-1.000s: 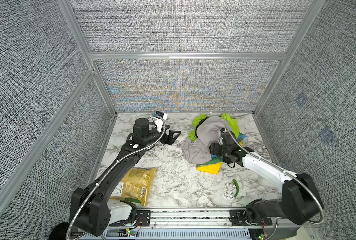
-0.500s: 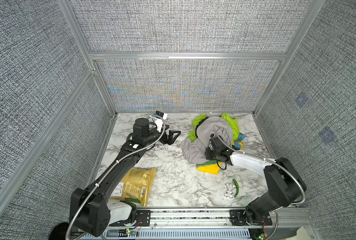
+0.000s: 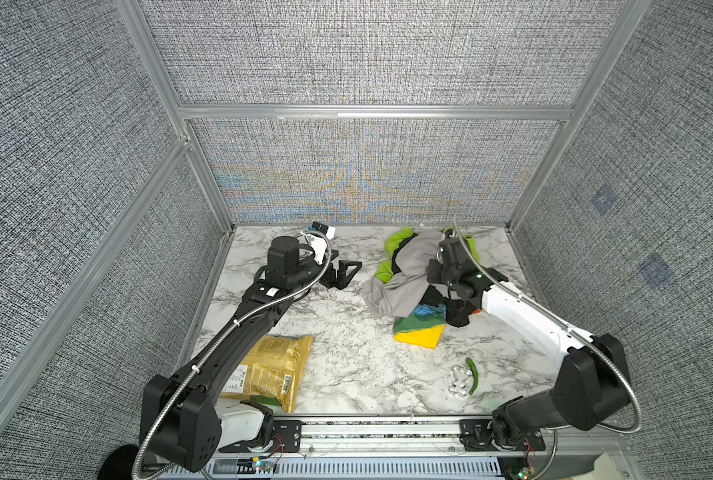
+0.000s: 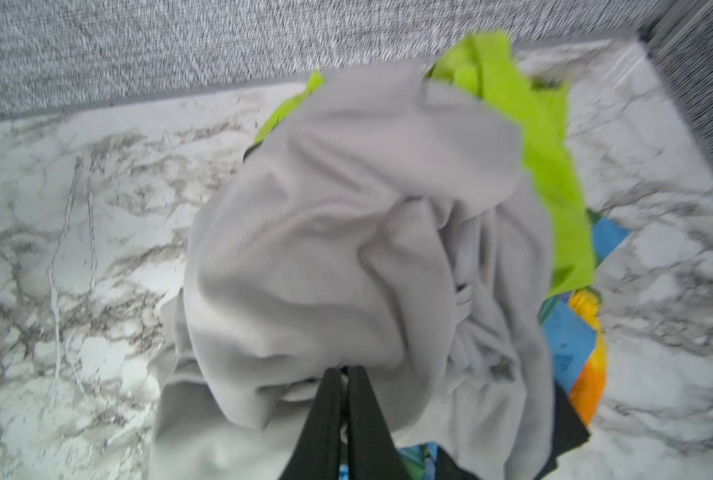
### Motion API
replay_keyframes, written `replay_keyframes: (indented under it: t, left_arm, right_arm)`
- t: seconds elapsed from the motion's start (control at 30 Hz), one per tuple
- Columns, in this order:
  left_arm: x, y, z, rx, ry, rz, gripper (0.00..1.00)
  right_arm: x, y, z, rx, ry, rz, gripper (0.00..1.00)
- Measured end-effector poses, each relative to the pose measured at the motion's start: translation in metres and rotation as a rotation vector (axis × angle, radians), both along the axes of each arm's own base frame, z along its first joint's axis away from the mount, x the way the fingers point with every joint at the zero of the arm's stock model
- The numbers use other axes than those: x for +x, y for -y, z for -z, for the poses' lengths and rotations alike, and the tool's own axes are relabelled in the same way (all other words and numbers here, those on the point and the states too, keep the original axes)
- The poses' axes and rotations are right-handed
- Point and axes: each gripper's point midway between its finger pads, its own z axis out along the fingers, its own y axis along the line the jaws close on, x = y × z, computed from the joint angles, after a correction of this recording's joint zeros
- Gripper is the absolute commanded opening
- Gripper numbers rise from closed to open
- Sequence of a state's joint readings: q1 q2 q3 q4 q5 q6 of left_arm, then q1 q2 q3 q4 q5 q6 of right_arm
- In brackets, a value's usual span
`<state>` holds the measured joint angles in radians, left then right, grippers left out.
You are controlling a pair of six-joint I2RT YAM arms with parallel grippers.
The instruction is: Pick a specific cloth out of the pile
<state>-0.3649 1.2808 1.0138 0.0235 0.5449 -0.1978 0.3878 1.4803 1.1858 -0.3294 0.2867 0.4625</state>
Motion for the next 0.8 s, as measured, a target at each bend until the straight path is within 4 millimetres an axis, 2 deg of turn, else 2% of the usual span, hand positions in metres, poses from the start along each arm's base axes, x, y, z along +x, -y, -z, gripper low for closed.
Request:
replay_keyframes:
  t: [0.1,0.17,0.27,0.33,0.43,0.5,0.6,0.7,0.8]
  left_arm:
    - [0.0,0.0,0.0,0.001,0.0,-0.002,0.99]
    - [0.0,0.0,0.0,0.001,0.0,-0.003,0.99]
    - [0.0,0.0,0.0,0.001,0.0,-0.002,0.99]
    - [0.0,0.0,0.0,0.001,0.0,-0.002,0.99]
    - [0.0,0.0,-0.001,0.0,0.002,-0.002,0.99]
    - [-0.001,0.0,-0.002,-0.001,0.005,-0.001,0.99]
    - [-0.001,0.0,-0.002,-0.001,0.005,-0.001,0.99]
    - [-0.001,0.0,-0.002,-0.003,0.005,0.002,0.99]
    - [-0.001,0.001,-0.002,-0.003,0.003,0.004,0.99]
  right_arm:
    - [0.021,0.03,-0.028,-0.005,0.063,0.072,0.11]
    - [0.034,0.049,-0.037,-0.015,0.081,0.119,0.11]
    - [0.063,0.075,-0.038,-0.023,0.081,0.184,0.1]
    - [0.081,0.084,-0.027,-0.025,0.055,0.199,0.12]
    - [0.091,0.067,0.001,0.006,-0.009,0.12,0.22]
    - [0.095,0.055,0.022,0.028,-0.057,0.076,0.25]
    - [0.099,0.047,0.047,0.05,-0.112,0.045,0.32]
    - [0.107,0.042,0.063,0.07,-0.143,0.028,0.36]
    - [0.128,0.034,0.073,0.089,-0.15,0.017,0.37]
